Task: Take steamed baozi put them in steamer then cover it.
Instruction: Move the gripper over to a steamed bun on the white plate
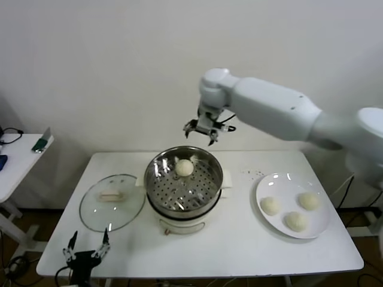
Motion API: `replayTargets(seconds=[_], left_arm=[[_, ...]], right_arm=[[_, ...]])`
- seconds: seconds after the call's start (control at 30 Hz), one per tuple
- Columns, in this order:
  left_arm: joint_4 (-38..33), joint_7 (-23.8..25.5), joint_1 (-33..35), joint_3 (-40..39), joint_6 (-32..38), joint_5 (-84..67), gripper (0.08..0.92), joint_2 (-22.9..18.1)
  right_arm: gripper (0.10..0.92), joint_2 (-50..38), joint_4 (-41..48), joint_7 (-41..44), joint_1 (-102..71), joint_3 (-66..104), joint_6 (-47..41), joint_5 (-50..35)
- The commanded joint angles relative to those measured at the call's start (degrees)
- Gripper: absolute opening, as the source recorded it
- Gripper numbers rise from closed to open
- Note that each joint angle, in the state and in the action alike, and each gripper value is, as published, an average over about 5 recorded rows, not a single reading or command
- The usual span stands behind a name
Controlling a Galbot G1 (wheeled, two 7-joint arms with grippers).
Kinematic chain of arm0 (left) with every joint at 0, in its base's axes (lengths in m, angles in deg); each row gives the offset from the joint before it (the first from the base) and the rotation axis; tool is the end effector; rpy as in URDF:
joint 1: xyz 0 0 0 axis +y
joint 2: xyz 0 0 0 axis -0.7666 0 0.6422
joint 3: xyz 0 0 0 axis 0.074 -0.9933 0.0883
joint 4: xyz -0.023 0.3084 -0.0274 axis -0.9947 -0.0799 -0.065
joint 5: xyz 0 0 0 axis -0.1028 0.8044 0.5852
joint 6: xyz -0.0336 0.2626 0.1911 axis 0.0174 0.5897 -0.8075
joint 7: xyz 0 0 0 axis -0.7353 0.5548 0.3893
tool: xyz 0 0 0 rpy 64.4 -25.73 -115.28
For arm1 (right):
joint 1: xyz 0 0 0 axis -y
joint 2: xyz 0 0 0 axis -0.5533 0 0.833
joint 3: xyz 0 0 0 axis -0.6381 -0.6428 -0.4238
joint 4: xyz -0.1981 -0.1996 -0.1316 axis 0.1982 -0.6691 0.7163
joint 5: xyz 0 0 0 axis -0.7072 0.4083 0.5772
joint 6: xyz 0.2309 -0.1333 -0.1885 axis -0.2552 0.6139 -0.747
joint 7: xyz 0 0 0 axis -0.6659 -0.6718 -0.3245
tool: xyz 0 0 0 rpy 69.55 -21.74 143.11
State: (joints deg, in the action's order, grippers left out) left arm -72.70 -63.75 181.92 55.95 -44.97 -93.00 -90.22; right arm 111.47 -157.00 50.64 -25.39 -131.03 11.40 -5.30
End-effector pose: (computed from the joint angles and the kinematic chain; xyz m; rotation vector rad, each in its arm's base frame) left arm 0.1042 0.0708 -0.3252 0.3045 -2.8854 -0.2047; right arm 0.5173 0.0630 0.0107 1.7039 -0.8772 2.1675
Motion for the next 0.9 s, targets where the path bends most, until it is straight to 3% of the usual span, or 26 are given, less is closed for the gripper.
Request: replayTargets(seconds=[0.03, 0.33, 0.57, 0.9], left_arm=[[-1.8, 0.3, 2.3, -0.2, 1.1, -0.4, 0.823, 0.2], [-1.7, 0.6, 2.2, -0.3, 1.0, 0.1, 0.823, -0.1], [-1.6, 0.8, 2.3, -0.3, 0.9, 0.8, 0.823, -0.5], [-0.4, 0.6, 2.1, 0.1, 0.9, 1.0, 0.823, -0.8]], right_arm=[[0.823, -21.3, -9.3, -2.0, 5.1, -11.5, -23.2, -22.0], [0.823, -29.7, -6.4, -1.9, -14.1, -1.2, -26.4, -17.2], [0.823, -27.0, 0.7, -1.8, -27.0, 8.4, -24.6, -9.2], [0.823, -23.2, 4.7, -2.1, -33.1, 11.6, -23.3, -6.6]])
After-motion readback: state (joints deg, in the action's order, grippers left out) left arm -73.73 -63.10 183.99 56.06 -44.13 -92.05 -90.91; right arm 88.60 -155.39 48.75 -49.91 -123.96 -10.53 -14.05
